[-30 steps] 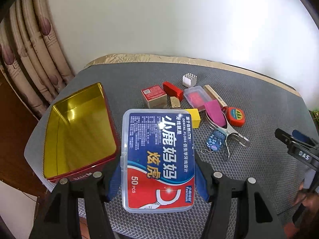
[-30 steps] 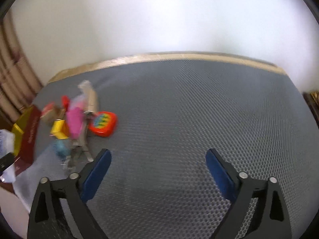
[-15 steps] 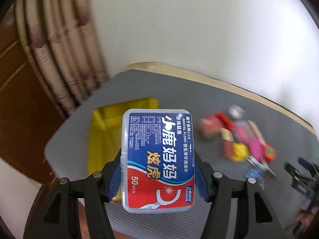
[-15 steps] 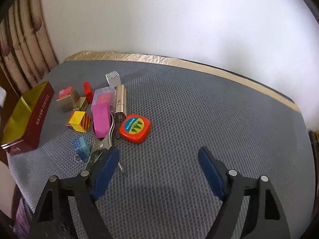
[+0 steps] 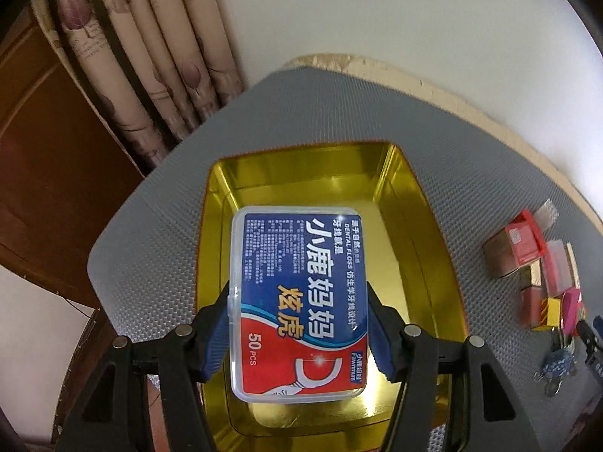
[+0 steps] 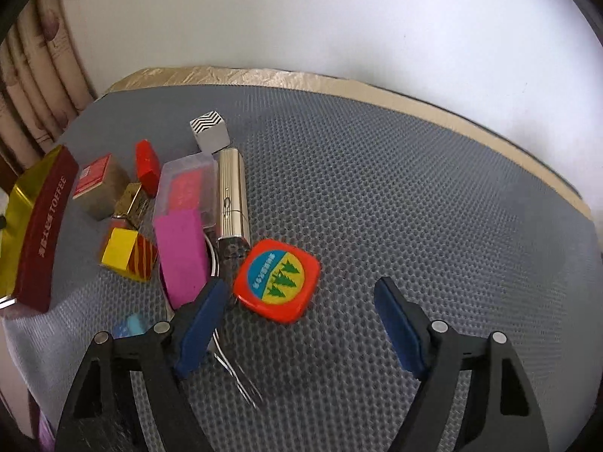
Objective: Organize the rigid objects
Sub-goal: 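Release the floss box into the gold tin with left tool while right tool grasps orange tape measure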
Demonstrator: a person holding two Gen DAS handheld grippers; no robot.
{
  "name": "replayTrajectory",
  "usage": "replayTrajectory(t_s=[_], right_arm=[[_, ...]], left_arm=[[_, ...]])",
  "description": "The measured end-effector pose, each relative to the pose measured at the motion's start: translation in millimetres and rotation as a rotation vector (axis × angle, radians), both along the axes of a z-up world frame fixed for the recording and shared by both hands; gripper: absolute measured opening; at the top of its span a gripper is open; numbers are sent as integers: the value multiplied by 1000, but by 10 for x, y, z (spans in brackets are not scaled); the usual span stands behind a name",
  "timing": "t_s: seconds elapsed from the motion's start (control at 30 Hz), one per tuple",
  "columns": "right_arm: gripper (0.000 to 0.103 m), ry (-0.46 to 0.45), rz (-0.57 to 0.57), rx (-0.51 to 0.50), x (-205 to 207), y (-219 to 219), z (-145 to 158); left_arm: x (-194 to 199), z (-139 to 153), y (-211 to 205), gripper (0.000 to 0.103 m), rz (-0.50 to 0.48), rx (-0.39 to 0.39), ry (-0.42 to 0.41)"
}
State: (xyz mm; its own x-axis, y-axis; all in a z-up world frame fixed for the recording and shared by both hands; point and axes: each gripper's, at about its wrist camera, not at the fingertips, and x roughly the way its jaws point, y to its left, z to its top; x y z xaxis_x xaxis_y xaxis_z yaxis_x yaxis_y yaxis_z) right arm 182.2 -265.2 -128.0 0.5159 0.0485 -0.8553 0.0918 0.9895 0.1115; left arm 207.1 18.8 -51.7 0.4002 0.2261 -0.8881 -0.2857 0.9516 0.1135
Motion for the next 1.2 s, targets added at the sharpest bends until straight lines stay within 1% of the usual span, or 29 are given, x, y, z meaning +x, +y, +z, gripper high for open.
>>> replayTrajectory(t_s=[0.03, 0.07, 0.1, 0.2, 0.23, 0.27, 0.3, 0.33, 0.4, 0.43, 0.5, 0.57, 0.63, 0.67, 0.7, 0.8, 0.83, 0.9, 0.97, 1.03, 1.1, 1.13, 1.17, 1.2], right_arm=[[78, 19, -8, -7, 34, 5, -36], [78, 24, -12, 6, 55, 2, -58], [78, 25, -16, 13, 75, 4, -70], [77, 59, -27, -14, 136, 35, -135], [74, 61, -37, 7, 142, 21, -145], [68, 64, -42, 10, 155, 20, -150], [65, 70, -43, 1, 175, 29, -158], [61, 74, -44, -16, 178, 37, -164], [51, 66, -29, -16, 161, 51, -147], [43, 62, -24, -23, 152, 63, -135], [43, 59, -17, -17, 108, 55, -115], [43, 56, -19, -18, 32, 22, -91], [43, 45, -25, 6, -91, -26, -16], [43, 33, -27, 12, -147, -43, 39], [43, 16, -25, 7, -202, -41, 120], [43, -41, 10, 17, -329, 36, 452], [43, -69, 31, 23, -362, 116, 626], [43, -102, 77, 45, -357, 277, 868], [43, -135, 147, 80, -297, 569, 1123], [43, -159, 237, 114, -153, 971, 1330], [43, -162, 318, 146, 17, 1401, 1437], [43, -150, 371, 177, 152, 1695, 1460], [43, -140, 397, 195, 224, 1853, 1467], [43, -123, 434, 214, 364, 2118, 1441]], left_arm=[[27, -31, -5, 63, -3, 23, 18], [44, -58, -27, 63, 0, 45, 22], [73, -51, -30, 64, 2, 57, 17], [67, -75, -7, 64, -1, 75, -4], [46, -68, 7, 64, 1, 70, -10], [46, -56, 41, 64, 1, 53, -19], [46, -42, 75, 64, -3, 36, -23], [35, -20, 110, 64, -3, 19, -25], [2, 43, 163, 64, 5, -20, -39], [-15, 81, 170, 64, 12, -33, -46], [-107, 162, 191, 64, 22, -53, -64], [-240, 250, 183, 64, 31, -43, -94], [-398, 341, 154, 64, 38, -4, -132], [-489, 377, 146, 64, 44, 27, -149], [-583, 401, 148, 64, 53, 58, -159], [-863, 445, 235, 64, 105, 89, -187], [-935, 449, 302, 64, 128, 90, -196], [-1109, 440, 456, 64, 184, 94, -209], [-1234, 407, 609, 64, 225, 107, -206], [-1316, 361, 735, 64, 257, 114, -209], [-1374, 316, 857, 64, 298, 99, -224], [-1383, 285, 901, 64, 312, 83, -226], [-1379, 263, 933, 64, 318, 74, -226], [-1387, 238, 952, 64, 321, 72, -225]])
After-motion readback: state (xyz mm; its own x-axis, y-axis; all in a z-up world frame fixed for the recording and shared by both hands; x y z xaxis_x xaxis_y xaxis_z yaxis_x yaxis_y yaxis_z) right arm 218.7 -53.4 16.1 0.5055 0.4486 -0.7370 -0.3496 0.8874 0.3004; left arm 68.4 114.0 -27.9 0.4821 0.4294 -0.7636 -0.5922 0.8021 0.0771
